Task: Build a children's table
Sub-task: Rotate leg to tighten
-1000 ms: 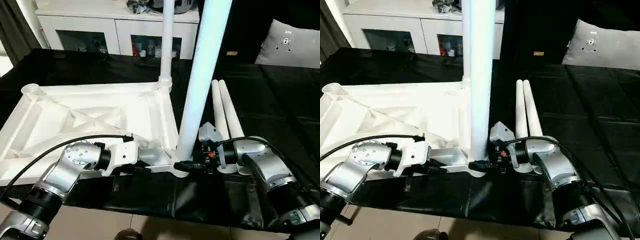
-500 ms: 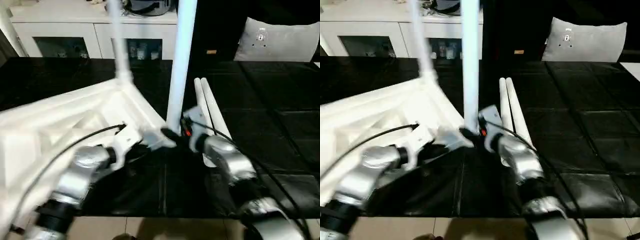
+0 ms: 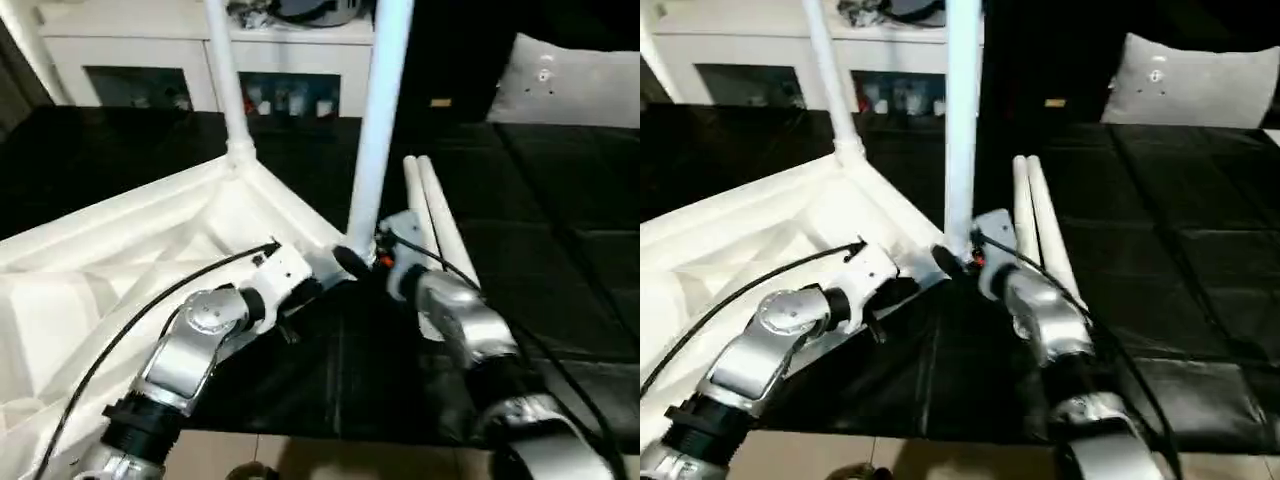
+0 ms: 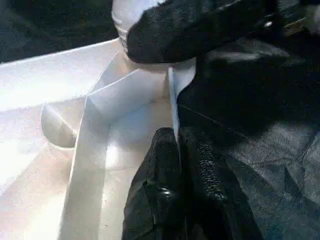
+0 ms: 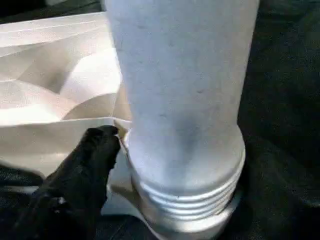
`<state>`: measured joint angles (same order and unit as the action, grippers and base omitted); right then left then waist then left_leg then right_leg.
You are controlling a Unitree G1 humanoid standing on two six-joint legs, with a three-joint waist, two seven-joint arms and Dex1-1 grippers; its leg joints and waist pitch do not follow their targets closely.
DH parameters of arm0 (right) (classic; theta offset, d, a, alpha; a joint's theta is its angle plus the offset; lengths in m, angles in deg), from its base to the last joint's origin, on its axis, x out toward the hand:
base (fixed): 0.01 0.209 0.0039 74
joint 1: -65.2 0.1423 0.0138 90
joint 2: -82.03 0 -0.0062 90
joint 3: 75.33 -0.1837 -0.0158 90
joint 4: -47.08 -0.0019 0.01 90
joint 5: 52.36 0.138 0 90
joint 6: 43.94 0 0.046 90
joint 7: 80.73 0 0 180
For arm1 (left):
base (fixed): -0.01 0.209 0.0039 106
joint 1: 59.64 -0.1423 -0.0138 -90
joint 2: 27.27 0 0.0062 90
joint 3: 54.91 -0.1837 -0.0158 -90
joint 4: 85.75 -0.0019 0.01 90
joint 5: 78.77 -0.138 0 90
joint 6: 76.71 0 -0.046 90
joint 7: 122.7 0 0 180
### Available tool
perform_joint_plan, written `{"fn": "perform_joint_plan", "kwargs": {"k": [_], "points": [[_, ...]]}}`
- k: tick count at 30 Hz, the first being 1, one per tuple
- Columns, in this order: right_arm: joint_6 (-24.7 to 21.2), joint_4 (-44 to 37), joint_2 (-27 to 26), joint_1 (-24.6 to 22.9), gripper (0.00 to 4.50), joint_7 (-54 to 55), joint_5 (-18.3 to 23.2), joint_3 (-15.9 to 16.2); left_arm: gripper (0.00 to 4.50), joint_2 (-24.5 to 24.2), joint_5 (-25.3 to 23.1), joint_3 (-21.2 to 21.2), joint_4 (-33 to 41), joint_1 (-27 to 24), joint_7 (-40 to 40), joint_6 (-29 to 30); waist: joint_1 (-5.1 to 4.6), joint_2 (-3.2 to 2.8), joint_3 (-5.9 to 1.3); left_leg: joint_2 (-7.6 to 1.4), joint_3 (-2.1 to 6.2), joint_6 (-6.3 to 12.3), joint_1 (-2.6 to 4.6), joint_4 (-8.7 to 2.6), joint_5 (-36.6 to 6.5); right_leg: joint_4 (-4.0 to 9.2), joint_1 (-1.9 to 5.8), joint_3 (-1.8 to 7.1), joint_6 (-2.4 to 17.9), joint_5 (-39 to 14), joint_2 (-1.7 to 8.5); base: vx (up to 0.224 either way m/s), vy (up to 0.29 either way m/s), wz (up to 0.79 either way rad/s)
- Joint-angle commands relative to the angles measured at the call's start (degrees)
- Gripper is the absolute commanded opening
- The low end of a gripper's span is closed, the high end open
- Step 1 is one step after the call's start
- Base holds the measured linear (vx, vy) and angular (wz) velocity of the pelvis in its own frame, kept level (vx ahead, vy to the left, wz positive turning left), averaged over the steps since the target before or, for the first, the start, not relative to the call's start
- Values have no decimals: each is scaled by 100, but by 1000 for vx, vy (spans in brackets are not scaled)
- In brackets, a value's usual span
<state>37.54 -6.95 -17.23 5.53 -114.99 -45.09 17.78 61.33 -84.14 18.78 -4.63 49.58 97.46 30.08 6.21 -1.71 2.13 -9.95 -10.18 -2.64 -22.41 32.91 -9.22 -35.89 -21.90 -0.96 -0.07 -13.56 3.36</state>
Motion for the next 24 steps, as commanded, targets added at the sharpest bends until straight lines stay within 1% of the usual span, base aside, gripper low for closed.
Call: {"fn": "perform_joint_plan", "kwargs": {"k": [1,2,3,4,5,6,7,8,9,10,11,12,13,15,16,18,19,20,21,22,24], "points": [[51,-277,127,-59,424,-325,126,69,0,-111,-92,-144,-140,44,222,-110,-1,-30,-327,-289,128,5,132,-353,-1213,405,173,183,1023,232,409,0,0,0],[93,-461,341,-104,432,-620,161,66,0,-247,-77,-149,-173,45,388,-250,28,-12,-319,-285,125,73,132,-343,-1214,421,184,177,1041,230,408,0,0,0],[147,-679,633,-153,436,-1017,190,80,0,-444,-68,-178,-240,54,615,-474,57,-13,-324,-294,126,101,136,-336,-1219,418,187,176,1025,189,416,0,0,0],[153,-703,669,-158,436,-1064,192,84,0,-468,-68,-182,-250,55,643,-503,64,-12,-316,-292,132,117,130,-343,-1231,428,191,172,1000,131,411,0,0,0],[177,-830,902,-176,441,-1366,204,120,0,-648,-50,-238,-324,71,866,-750,62,-7,-315,-295,131,105,131,-345,-1237,422,191,171,993,95,409,0,0,0],[208,-893,1020,-188,446,-1520,201,152,0,-731,-43,-263,-353,76,980,-830,62,-6,-293,-299,132,85,136,-361,-1377,445,181,169,972,-177,408,0,0,0],[273,-960,1155,-202,446,-1691,181,199,0,-829,-40,-289,-389,85,1114,-910,58,-9,-285,-292,126,77,144,-362,-1446,457,166,171,972,-307,407,0,0,0],[273,-960,1155,-202,446,-1691,181,199,0,-829,-40,-289,-389,85,1114,-910,54,-7,-283,-295,129,62,144,-369,-1495,462,168,174,965,-423,414,0,0,0],[358,-1025,1297,-224,446,-1899,159,249,0,-959,-27,-332,-460,107,1309,-1109,44,-11,-280,-305,128,31,157,-379,-1552,466,152,180,997,-557,423,0,0,0],[405,-1080,1393,-253,446,-2093,161,295,0,-1041,-9,-355,-504,123,1447,-1224,47,-11,-289,-305,135,27,157,-377,-1588,473,161,177,1016,-651,432,0,0,0],[424,-1109,1441,-270,446,-2200,166,321,0,-1079,2,-365,-525,131,1515,-1275,51,-3,-285,-308,132,38,155,-378,-1581,473,157,179,1026,-630,425,0,0,0],[495,-1188,1582,-336,446,-2531,161,438,0,-1181,68,-397,-536,142,1765,-1394,55,-4,-301,-314,127,63,157,-364,-1459,439,158,176,1095,-350,419,0,0,0],[496,-1270,1689,-394,446,-2793,173,542,0,-1255,111,-424,-546,160,1948,-1459,77,2,-310,-307,128,102,154,-348,-1409,434,173,165,1113,-263,415,0,0,0],[465,-1339,1773,-439,446,-3005,173,651,0,-1327,148,-458,-555,182,2131,-1574,89,-4,-316,-308,114,193,138,-333,-1258,400,175,158,1198,18,407,0,0,0],[444,-1384,1814,-462,446,-3112,179,715,0,-1371,177,-483,-564,196,2242,-1640,94,1,-307,-307,112,217,135,-332,-1258,403,169,158,1223,13,412,0,0,0],[412,-1472,1863,-497,446,-3282,206,836,0,-1458,251,-539,-569,215,2468,-1747,115,2,-299,-319,115,224,146,-345,-1344,418,161,161,1210,-185,418,0,0,0],[399,-1510,1880,-514,428,-3358,216,881,0,-1490,282,-559,-580,224,2566,-1804,115,2,-297,-320,116,217,144,-350,-1365,419,160,161,1208,-246,418,0,0,0],[399,-1510,1880,-514,428,-3358,216,881,0,-1490,282,-559,-580,224,2566,-1804,116,-6,-297,-331,114,183,162,-356,-1435,428,146,166,1225,-352,428,0,0,0],[388,-1514,1874,-514,417,-3372,217,897,0,-1503,292,-567,-575,227,2605,-1813,119,-6,-294,-332,115,163,162,-357,-1453,429,143,169,1235,-388,431,0,0,0],[358,-1523,1857,-516,405,-3409,219,937,0,-1537,319,-589,-561,234,2709,-1836,137,0,-294,-333,113,139,168,-358,-1487,429,142,173,1241,-445,432,0,0,0],[325,-1509,1811,-514,399,-3461,220,984,0,-1568,343,-607,-567,256,2831,-1895,172,-3,-298,-337,110,122,177,-362,-1483,426,128,175,1231,-479,425,0,0,0]]}}
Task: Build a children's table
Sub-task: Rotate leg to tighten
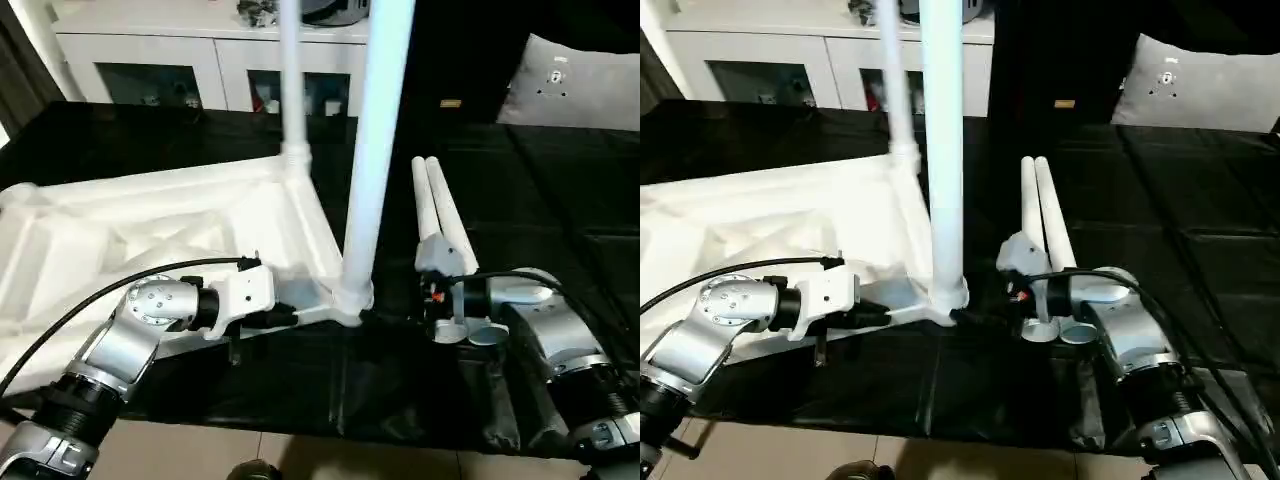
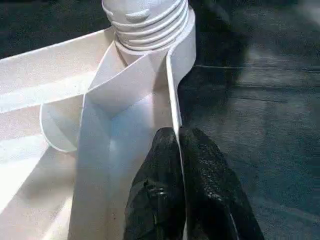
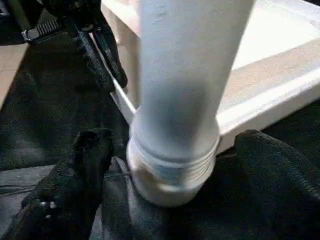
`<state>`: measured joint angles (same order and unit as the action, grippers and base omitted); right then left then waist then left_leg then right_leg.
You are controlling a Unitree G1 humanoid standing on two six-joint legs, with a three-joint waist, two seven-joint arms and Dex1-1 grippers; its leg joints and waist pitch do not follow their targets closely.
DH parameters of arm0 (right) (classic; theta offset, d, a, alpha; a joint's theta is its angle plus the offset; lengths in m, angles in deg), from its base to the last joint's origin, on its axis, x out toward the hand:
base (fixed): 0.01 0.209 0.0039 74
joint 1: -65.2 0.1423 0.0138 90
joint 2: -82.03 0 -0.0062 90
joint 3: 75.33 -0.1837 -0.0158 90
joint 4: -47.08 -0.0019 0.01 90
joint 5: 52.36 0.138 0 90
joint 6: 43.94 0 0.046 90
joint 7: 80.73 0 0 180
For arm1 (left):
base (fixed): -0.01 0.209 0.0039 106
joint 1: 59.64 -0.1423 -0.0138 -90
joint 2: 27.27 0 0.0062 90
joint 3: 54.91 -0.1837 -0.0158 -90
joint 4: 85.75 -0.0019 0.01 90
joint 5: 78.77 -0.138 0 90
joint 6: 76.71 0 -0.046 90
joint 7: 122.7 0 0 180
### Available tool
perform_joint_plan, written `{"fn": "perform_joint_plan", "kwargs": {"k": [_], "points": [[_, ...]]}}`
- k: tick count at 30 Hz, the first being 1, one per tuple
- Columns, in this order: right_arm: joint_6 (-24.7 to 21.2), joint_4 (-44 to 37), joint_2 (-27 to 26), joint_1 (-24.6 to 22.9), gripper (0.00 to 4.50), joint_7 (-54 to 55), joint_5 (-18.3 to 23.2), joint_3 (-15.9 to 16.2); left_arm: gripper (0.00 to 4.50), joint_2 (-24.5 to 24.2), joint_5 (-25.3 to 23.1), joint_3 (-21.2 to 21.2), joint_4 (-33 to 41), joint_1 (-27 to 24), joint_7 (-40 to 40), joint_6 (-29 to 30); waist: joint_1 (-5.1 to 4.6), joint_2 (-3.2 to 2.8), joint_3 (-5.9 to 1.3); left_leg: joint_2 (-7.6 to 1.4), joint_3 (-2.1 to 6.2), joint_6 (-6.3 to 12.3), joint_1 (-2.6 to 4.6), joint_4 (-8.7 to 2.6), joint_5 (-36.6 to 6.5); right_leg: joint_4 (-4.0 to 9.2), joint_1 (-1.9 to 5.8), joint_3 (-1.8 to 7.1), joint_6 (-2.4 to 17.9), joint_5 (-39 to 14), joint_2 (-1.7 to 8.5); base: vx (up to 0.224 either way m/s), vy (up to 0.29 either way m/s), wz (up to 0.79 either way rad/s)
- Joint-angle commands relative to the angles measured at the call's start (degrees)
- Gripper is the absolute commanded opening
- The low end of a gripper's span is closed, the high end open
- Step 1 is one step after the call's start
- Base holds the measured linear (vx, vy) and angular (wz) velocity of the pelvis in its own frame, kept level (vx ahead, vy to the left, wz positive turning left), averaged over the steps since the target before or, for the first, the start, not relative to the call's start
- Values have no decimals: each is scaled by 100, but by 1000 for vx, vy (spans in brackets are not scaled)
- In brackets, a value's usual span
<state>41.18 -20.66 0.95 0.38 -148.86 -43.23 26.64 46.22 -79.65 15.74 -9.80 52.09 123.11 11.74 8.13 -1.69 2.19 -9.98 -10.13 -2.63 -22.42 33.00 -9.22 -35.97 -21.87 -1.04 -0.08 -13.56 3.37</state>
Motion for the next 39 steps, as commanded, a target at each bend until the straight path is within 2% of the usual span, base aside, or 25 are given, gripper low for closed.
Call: {"fn": "perform_joint_plan", "kwargs": {"k": [1,4,6,7,9,13,18,22,23,24,25,26,27,28,29,30,31,32,34,35,36,38,39], "points": [[-62,-124,-46,2,373,-107,35,129,0,-76,-90,-314,-55,21,349,-101,-6,-7,-310,-336,105,110,182,-368,-1467,425,123,184,1237,-416,425,0,0,0],[-116,-66,-169,-22,365,-179,63,219,0,-106,-45,-346,-6,29,504,-169,9,10,-315,-330,106,136,160,-365,-1345,403,137,176,1239,-236,427,0,0,0],[-141,-31,-200,-27,348,-217,88,232,0,-109,-21,-357,-1,22,555,-195,24,3,-317,-334,103,111,172,-364,-1386,405,128,178,1233,-289,432,0,0,0],[-145,-12,-213,-26,323,-220,97,229,0,-110,-16,-364,-2,19,568,-206,24,4,-314,-334,103,109,171,-367,-1398,408,128,181,1234,-303,430,0,0,0],[-167,1,-224,-24,319,-230,113,226,0,-111,-15,-370,-2,16,574,-214,29,6,-314,-333,105,92,168,-371,-1413,408,133,180,1222,-349,434,0,0,0],[-229,42,-274,-17,279,-260,133,239,0,-108,-9,-365,-59,23,639,-255,33,28,-312,-330,106,88,161,-372,-1377,408,137,182,1185,-395,439,0,0,0],[-302,27,-344,-47,270,-216,154,246,0,-66,102,-293,-41,-28,621,-120,30,24,-320,-326,101,115,158,-359,-1284,396,137,178,1202,-269,433,0,0,0],[-510,138,-730,-67,268,526,5,215,0,72,225,-167,151,-189,369,268,-4,35,-300,-327,102,63,152,-385,-1364,404,128,181,1220,-437,440,0,0,0],[-549,274,-1020,-30,267,1015,-90,184,0,194,265,-123,291,-283,169,507,-26,3,-269,-315,122,-39,161,-420,-1664,455,113,189,1141,-1004,458,0,0,0],[-556,299,-1073,-23,267,1105,-107,178,0,217,272,-115,317,-300,132,551,-94,19,-238,-308,126,-153,176,-449,-1906,482,89,200,1111,-1380,462,0,0,0],[-664,798,-1788,236,267,2266,-235,15,0,649,322,-10,515,-419,-470,1038,-133,-10,-246,-320,145,-265,210,-454,-2115,489,75,218,1072,-1700,491,0,0,0],[-749,1092,-2150,412,267,2838,-266,-88,0,911,328,45,571,-446,-820,1280,-230,-7,-212,-314,147,-338,170,-480,-2168,482,63,226,1116,-1799,489,0,0,0],[-768,1144,-2208,446,267,2931,-267,-108,0,958,327,53,574,-445,-882,1316,-292,1,-192,-287,202,-450,200,-499,-2444,544,52,194,1010,-2410,506,0,0,0],[-786,1195,-2264,479,267,3020,-268,-128,0,1003,325,62,576,-445,-941,1351,-314,4,-197,-281,217,-474,220,-497,-2540,561,42,192,922,-2648,510,-52,6,-14],[-814,1366,-2381,583,267,3302,-327,-150,0,1150,263,82,531,-411,-1165,1376,-360,-9,-189,-285,237,-475,204,-509,-2652,586,51,195,811,-2799,509,-52,6,-14],[-814,1366,-2381,583,267,3302,-327,-150,0,1150,263,82,531,-411,-1165,1376,-360,-9,-189,-285,237,-475,204,-509,-2652,586,51,195,811,-2799,509,0,0,0],[-879,1748,-2593,768,267,3869,-458,-179,0,1522,15,82,318,-248,-1754,1445,-376,-16,-195,-296,235,-485,233,-521,-2796,615,20,211,742,-2714,490,0,0,0],[-910,1919,-2642,828,267,4073,-473,-227,0,1740,-84,86,204,-157,-2061,1533,-394,43,-202,-299,216,-499,255,-515,-2790,619,5,217,778,-2526,467,0,0,0],[-942,2083,-2646,858,267,4268,-413,-401,0,2032,-187,101,102,-52,-2406,1695,-353,20,-184,-281,185,-429,335,-464,-2866,678,-54,250,783,-2584,476,0,0,0],[-946,2090,-2645,858,322,4295,-390,-456,0,2065,-196,100,102,-42,-2432,1717,-309,35,-188,-272,186,-359,317,-460,-2809,690,-38,260,716,-2653,488,0,0,0],[-934,2089,-2634,857,322,4292,-314,-555,0,2065,-219,69,112,-31,-2406,1718,-295,13,-203,-275,198,-342,272,-488,-2713,679,-2,252,664,-2541,478,0,0,0],[-825,2083,-2618,866,343,4231,-241,-840,0,2037,-381,-4,239,-37,-2381,1845,-272,20,-223,-288,185,-317,274,-489,-2604,651,-7,260,700,-2205,463,0,0,0],[-782,2050,-2594,853,354,4191,-250,-868,0,2022,-423,-16,264,-38,-2379,1876,-256,-16,-234,-300,173,-322,273,-489,-2539,633,-5,257,758,-1915,444,0,0,0]]}}
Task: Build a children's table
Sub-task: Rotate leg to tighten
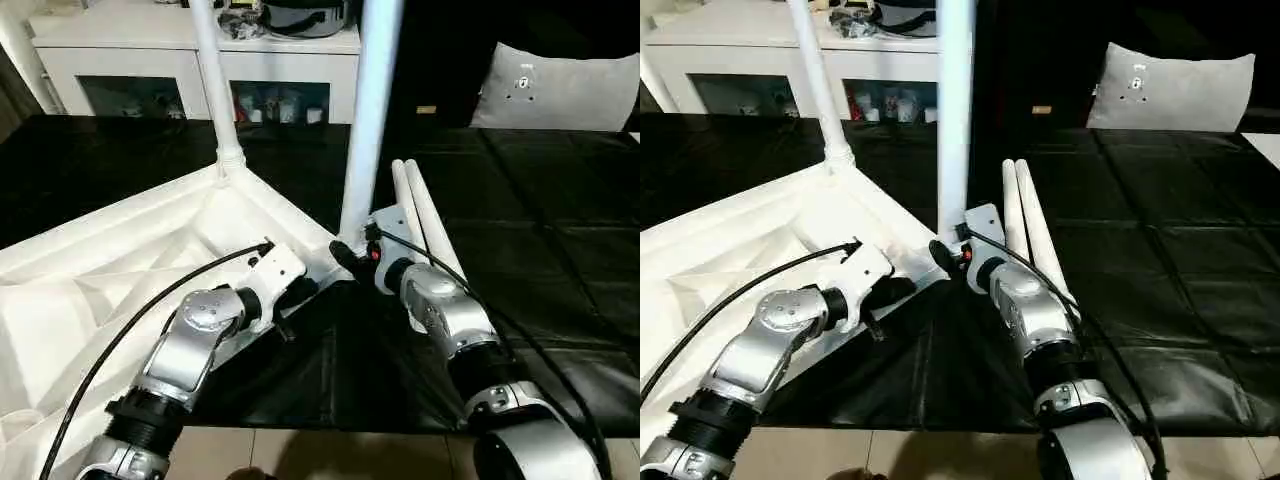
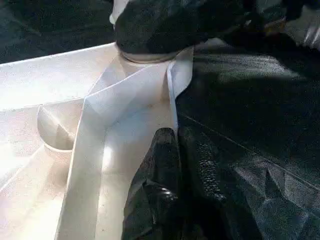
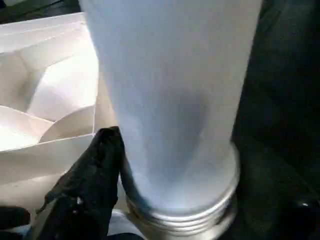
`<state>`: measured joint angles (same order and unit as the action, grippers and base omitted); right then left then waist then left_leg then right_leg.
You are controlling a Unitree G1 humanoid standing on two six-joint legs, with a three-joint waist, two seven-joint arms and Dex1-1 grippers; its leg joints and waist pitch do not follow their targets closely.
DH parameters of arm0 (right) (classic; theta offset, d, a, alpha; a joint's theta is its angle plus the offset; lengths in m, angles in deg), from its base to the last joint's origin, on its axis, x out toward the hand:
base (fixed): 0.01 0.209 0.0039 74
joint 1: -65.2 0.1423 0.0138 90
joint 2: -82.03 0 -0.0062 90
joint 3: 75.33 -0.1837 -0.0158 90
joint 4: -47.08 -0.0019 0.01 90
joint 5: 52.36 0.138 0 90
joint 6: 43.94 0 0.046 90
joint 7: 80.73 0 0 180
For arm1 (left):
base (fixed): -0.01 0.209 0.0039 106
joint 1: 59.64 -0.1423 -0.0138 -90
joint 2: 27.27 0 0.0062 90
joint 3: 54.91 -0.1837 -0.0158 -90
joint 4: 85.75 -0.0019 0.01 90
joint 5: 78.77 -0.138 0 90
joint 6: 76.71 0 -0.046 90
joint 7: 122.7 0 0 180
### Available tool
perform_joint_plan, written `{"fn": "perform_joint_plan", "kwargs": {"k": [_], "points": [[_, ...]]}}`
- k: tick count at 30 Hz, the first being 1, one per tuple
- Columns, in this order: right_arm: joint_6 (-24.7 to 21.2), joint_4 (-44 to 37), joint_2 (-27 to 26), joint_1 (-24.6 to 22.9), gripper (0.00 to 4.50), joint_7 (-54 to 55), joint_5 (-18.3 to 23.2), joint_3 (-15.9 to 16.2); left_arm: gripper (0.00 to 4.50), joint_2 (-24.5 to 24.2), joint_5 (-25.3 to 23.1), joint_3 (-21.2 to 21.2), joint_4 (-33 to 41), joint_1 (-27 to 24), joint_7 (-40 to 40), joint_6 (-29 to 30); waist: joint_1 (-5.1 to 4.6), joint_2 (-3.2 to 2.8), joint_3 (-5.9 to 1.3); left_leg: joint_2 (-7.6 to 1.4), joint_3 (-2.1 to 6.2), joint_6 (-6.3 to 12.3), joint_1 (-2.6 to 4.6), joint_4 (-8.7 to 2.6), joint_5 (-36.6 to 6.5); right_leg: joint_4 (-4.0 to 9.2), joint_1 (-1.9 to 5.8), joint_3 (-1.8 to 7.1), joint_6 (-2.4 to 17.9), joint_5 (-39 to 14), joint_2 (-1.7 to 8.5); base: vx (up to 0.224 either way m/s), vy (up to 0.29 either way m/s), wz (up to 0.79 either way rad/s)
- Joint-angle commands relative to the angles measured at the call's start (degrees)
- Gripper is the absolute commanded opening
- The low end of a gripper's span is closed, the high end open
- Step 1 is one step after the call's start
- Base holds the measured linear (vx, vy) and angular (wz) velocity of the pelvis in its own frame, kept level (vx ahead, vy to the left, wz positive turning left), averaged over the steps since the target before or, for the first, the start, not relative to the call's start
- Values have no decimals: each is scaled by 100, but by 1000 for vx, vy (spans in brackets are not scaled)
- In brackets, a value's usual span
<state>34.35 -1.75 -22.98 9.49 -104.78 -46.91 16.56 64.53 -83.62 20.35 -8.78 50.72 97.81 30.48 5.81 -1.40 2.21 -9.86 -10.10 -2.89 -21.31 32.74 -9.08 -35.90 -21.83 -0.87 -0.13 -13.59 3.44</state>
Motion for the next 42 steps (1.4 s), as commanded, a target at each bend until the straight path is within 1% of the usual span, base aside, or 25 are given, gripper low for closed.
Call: {"fn": "perform_joint_plan", "kwargs": {"k": [1,2,3,4,5,6,7,8,9,10,12,15,18,19,20,22,24,25,27,29,30,35,39,40,42], "points": [[-69,151,-180,-59,365,-220,123,134,0,169,-59,-507,195,102,130,51,-13,-36,-250,-310,168,-290,146,-459,-2454,596,13,236,796,-1709,432,0,0,0],[83,55,-47,-113,373,-348,94,170,0,50,-194,-571,272,105,113,94,15,-39,-263,-320,167,-253,111,-463,-2245,554,45,225,850,-1319,422,0,0,0],[195,-78,96,-181,386,-524,107,188,0,-75,-305,-581,325,103,113,117,36,-102,-284,-319,165,-217,98,-446,-2071,512,61,217,899,-988,416,0,0,0],[200,-86,103,-185,386,-534,109,189,0,-81,-310,-581,327,103,114,118,42,-76,-293,-314,149,-182,94,-439,-2022,530,71,205,894,-902,410,0,0,0],[216,-101,129,-191,394,-558,124,185,0,-88,-343,-558,330,103,103,137,55,-70,-313,-311,138,-139,79,-405,-1805,496,84,209,950,-592,411,0,0,0],[261,-178,197,-222,405,-639,144,186,0,-138,-377,-531,324,118,111,150,57,-66,-298,-300,132,-102,45,-406,-1703,493,99,195,988,-509,404,0,0,0],[311,-358,327,-290,415,-854,178,182,0,-265,-405,-502,309,141,173,123,67,-93,-296,-303,134,-106,52,-404,-1735,496,89,193,993,-564,409,0,0,0],[311,-358,327,-290,424,-854,178,182,0,-265,-405,-502,309,141,173,123,78,-80,-291,-305,126,-106,63,-400,-1814,510,85,194,962,-687,407,0,0,0],[346,-538,458,-355,424,-1051,214,169,0,-397,-427,-476,293,160,240,86,82,-71,-288,-301,139,-110,51,-411,-1811,513,113,186,940,-731,406,0,0,0],[377,-701,581,-411,439,-1234,247,155,0,-523,-450,-463,276,177,308,39,84,-72,-288,-300,147,-109,39,-421,-1822,515,117,182,899,-797,403,0,0,0],[422,-1069,956,-522,446,-1802,350,128,0,-876,-466,-480,283,182,602,-94,78,-68,-289,-301,148,-85,44,-421,-1830,522,123,181,868,-853,405,0,0,0],[428,-1209,1158,-559,446,-2088,402,141,0,-1034,-438,-490,293,168,779,-180,65,-73,-285,-302,143,-58,43,-412,-1752,512,121,177,928,-787,401,0,0,0],[397,-1500,1588,-657,446,-2636,420,280,0,-1329,-417,-501,257,166,1073,-285,53,-74,-284,-298,134,-15,33,-404,-1633,497,134,170,1007,-659,398,0,0,0],[397,-1500,1588,-657,446,-2636,420,280,0,-1329,-417,-501,257,166,1073,-285,63,-71,-293,-298,133,0,38,-394,-1601,496,142,166,1011,-604,395,0,0,0],[333,-1637,1696,-715,446,-2808,448,320,0,-1395,-405,-505,240,170,1103,-228,53,-71,-303,-297,121,53,38,-378,-1455,476,148,165,1094,-338,395,0,0,0],[244,-1816,1784,-794,446,-2977,477,358,0,-1378,-366,-457,164,211,997,-26,55,-66,-309,-297,114,113,31,-365,-1325,456,166,159,1158,-109,390,0,0,0],[181,-1930,1830,-849,446,-3093,518,401,0,-1311,-210,-375,93,245,1023,77,58,-60,-297,-290,106,143,38,-364,-1348,471,157,154,1213,-180,390,0,0,0],[157,-1979,1849,-873,450,-3149,537,427,43,-1287,-133,-342,76,251,1069,113,60,-54,-296,-289,105,140,41,-363,-1378,473,157,154,1223,-251,391,0,0,0],[88,-2077,1894,-918,450,-3267,560,501,53,-1224,17,-255,32,244,1147,148,54,-61,-286,-303,118,96,51,-385,-1519,497,150,155,1199,-573,401,0,0,0],[82,-2119,1913,-935,450,-3317,549,546,59,-1197,41,-221,-8,241,1140,135,50,-50,-295,-298,116,103,51,-379,-1488,498,154,162,1152,-573,396,0,0,0],[78,-2135,1922,-937,450,-3334,538,563,89,-1198,29,-226,-49,250,1139,179,59,-59,-296,-311,121,101,53,-381,-1446,494,149,162,1190,-499,406,0,0,0],[70,-2161,1945,-948,450,-3362,515,578,89,-1185,75,-193,-136,266,1128,278,70,-49,-306,-299,111,160,40,-355,-1294,470,164,156,1248,-247,404,0,0,0],[32,-2223,1968,-978,450,-3378,500,592,89,-1153,141,-162,-206,288,1052,229,73,-48,-301,-296,111,164,41,-356,-1318,477,166,155,1232,-324,402,0,0,0],[25,-2247,1981,-989,450,-3372,514,606,61,-1095,165,-115,-261,300,973,27,74,-53,-296,-297,113,158,42,-359,-1340,483,164,154,1229,-378,406,0,0,0],[13,-2265,1994,-997,450,-3367,528,622,51,-1049,168,-81,-301,309,928,-116,77,-51,-298,-302,116,141,49,-363,-1403,494,161,156,1206,-480,409,0,0,0]]}}
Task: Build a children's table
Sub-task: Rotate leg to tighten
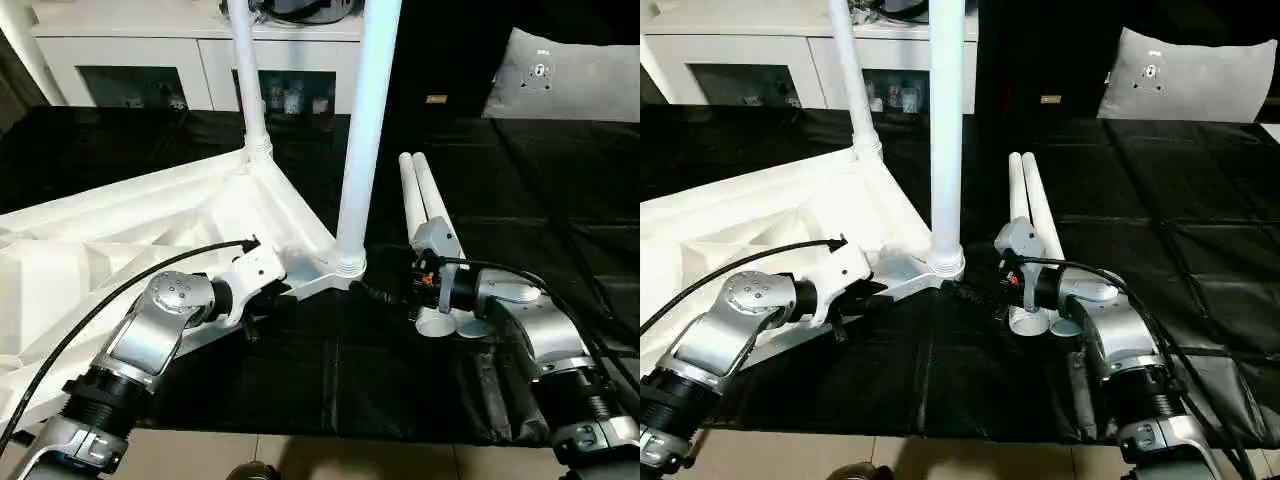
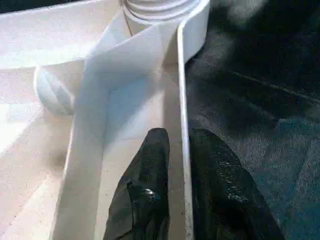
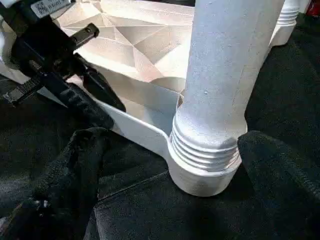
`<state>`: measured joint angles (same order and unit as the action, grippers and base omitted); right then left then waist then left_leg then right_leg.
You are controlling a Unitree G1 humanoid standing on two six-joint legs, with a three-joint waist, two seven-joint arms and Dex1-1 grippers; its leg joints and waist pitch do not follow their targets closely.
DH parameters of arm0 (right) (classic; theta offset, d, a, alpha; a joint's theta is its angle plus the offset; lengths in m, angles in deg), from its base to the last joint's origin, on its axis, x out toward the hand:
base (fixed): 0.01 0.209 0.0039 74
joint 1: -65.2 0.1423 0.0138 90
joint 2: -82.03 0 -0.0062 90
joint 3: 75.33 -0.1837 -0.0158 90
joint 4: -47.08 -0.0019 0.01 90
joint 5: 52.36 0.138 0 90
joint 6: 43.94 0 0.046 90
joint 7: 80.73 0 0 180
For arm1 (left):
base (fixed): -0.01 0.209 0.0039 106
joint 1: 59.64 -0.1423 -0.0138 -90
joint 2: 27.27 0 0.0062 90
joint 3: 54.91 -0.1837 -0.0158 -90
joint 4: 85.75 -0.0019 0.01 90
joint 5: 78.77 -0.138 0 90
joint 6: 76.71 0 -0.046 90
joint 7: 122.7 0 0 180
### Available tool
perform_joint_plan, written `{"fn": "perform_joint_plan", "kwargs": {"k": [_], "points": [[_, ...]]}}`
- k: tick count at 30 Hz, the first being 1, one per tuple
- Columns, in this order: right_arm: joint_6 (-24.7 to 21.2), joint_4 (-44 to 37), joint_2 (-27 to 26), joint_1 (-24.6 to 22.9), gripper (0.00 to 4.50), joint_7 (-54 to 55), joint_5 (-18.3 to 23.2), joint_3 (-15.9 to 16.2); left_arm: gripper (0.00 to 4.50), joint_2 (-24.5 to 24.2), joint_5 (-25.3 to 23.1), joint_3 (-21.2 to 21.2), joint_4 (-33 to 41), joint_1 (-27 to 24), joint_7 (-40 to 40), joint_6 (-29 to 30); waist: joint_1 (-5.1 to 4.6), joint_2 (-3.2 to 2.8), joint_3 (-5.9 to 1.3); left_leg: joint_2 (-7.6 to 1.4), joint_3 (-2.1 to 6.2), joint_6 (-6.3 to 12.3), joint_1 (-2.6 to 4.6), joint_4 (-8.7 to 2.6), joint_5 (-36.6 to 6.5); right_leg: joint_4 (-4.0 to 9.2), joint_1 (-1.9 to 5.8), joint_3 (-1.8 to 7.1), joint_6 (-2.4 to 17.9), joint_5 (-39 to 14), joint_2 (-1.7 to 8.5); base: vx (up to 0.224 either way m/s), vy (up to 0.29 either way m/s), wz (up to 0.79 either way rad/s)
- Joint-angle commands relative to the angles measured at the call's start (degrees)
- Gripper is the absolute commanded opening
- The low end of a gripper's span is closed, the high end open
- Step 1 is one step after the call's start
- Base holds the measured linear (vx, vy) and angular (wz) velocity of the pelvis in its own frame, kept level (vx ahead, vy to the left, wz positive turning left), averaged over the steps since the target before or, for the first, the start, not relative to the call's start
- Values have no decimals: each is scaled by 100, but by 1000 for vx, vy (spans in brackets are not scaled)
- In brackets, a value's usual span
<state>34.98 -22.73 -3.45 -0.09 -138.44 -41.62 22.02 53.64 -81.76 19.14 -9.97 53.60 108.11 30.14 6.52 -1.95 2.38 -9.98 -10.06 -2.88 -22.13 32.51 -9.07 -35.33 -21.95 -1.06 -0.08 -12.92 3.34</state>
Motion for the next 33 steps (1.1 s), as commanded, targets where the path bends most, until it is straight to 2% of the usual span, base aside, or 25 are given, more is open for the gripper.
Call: {"fn": "perform_joint_plan", "kwargs": {"k": [1,4,6,10,19,21,23,25,26,28,33], "points": [[-50,-164,45,-38,450,-7,-2,79,49,62,-2,38,-188,27,-79,-112,10,10,-314,-294,114,140,134,-343,-1420,443,171,175,1194,-584,423,0,0,0],[-41,-143,51,-21,450,-28,-14,79,49,110,12,8,-224,41,-66,-148,13,7,-310,-295,114,115,130,-349,-1454,440,169,175,1177,-641,423,0,0,0],[-34,-133,56,-14,450,-36,-23,78,18,130,1,-13,-279,44,-100,-162,14,2,-313,-296,115,110,131,-347,-1455,441,165,178,1169,-641,424,0,0,0],[-37,-138,62,-18,450,-31,-27,77,6,142,-27,-43,-368,43,-140,-229,18,5,-310,-292,113,118,131,-345,-1453,446,162,179,1159,-664,424,0,0,0],[-20,-102,97,-7,450,-22,-31,85,6,51,-228,-182,-596,23,-141,-529,17,16,-297,-299,123,63,134,-369,-1626,480,151,185,1061,-1098,441,0,0,0],[26,-54,130,27,450,-44,-56,86,6,-75,-251,-246,-603,-5,38,-820,22,17,-301,-298,130,67,133,-369,-1628,486,146,184,1032,-1146,444,0,0,0],[212,93,231,120,450,-154,-158,152,6,-340,-162,-345,-553,-88,587,-1349,32,35,-318,-302,129,94,126,-358,-1493,470,148,180,1043,-970,447,0,0,0],[273,141,256,152,450,-206,-178,176,6,-412,-96,-362,-520,-115,796,-1454,26,20,-332,-305,115,104,125,-342,-1359,425,149,175,1102,-632,425,0,0,0],[330,181,275,184,450,-289,-185,203,6,-480,-27,-381,-475,-138,1002,-1512,19,42,-342,-298,104,151,117,-329,-1246,395,164,168,1168,-382,415,0,0,0],[463,249,308,232,450,-452,-216,277,6,-604,34,-443,-416,-167,1307,-1607,31,31,-341,-302,90,227,126,-312,-1207,379,150,159,1273,-225,418,0,0,0],[599,381,309,289,450,-638,-295,440,6,-769,63,-580,-424,-162,1649,-1817,83,19,-335,-319,83,252,138,-315,-1206,371,148,162,1289,-252,425,0,0,0]]}}
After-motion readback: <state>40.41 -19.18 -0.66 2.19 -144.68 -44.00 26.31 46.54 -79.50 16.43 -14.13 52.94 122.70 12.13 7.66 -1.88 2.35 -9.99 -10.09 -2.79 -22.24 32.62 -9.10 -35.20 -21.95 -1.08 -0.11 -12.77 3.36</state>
